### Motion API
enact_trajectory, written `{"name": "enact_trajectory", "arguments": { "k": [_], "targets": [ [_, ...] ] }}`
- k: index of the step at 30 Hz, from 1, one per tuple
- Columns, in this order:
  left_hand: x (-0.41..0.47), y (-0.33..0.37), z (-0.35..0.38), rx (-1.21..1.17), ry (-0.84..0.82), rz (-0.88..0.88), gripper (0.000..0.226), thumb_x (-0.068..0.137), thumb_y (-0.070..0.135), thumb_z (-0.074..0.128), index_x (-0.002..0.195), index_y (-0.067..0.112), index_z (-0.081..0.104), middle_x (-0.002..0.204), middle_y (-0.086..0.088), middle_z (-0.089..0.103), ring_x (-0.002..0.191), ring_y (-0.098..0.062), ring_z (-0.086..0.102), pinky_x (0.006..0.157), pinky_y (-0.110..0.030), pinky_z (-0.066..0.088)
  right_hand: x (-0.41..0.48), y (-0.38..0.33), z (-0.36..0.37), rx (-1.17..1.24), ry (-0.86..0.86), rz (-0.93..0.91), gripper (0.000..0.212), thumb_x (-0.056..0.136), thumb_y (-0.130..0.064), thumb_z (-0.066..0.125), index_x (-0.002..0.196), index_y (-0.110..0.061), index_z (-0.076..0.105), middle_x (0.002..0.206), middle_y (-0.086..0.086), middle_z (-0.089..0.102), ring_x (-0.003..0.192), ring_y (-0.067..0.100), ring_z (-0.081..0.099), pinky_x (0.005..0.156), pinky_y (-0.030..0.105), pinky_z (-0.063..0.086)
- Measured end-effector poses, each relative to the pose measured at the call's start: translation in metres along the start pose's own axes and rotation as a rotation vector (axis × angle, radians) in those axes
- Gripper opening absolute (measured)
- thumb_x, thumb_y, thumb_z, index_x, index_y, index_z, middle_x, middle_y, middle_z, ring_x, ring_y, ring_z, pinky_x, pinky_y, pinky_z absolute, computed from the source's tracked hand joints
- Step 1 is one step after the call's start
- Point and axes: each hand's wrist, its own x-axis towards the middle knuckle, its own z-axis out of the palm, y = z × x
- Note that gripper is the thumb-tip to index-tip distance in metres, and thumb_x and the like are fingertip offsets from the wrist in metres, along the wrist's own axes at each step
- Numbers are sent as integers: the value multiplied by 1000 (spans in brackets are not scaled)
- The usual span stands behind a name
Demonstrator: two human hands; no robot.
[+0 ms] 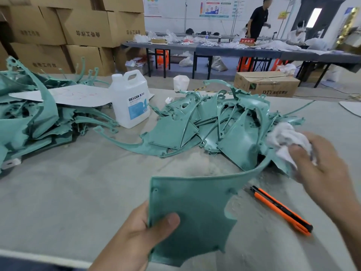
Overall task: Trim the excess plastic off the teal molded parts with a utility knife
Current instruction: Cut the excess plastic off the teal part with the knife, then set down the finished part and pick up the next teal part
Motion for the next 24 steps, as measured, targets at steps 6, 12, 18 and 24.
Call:
{"name": "enact_trajectory", "arguments": {
  "k": [6, 12, 18, 24],
  "targets": [
    [8, 10, 5, 353, 138, 177, 36, 87, 46, 69, 122, 40, 66, 121, 3, 72, 112, -19, 69, 87, -26, 55, -17, -60, 44, 136, -113, -196, 22, 99, -39, 40, 115, -44, 54, 87, -18, 63, 68, 5, 57, 55, 10, 39],
    [-8, 29, -16, 204, 75, 173, 37, 92, 29, 71, 128, 22, 65, 129, -12, 67, 118, -31, 65, 90, -34, 56, 28, -30, 11, 310, 295, 105, 53, 88, -57, 46, 108, -11, 61, 83, -3, 57, 70, 7, 54, 65, 26, 45],
    [15, 19, 26, 611, 199, 196, 31, 99, 2, 52, 117, 23, 66, 109, 13, 74, 98, -2, 69, 82, -22, 56, -32, -99, 53, 319, -29, -208, 34, 100, -34, 45, 130, -30, 60, 131, -13, 61, 116, 13, 62, 94, 43, 52],
    [17, 4, 47, 569, 240, 351, 39, 101, 6, 49, 137, 19, 57, 117, 11, 72, 104, -5, 67, 87, -16, 50, -52, -114, 82, 294, -131, -337, 42, 103, -17, 50, 140, -37, 47, 150, 0, 50, 132, 21, 54, 93, 17, 42]
  ]
}}
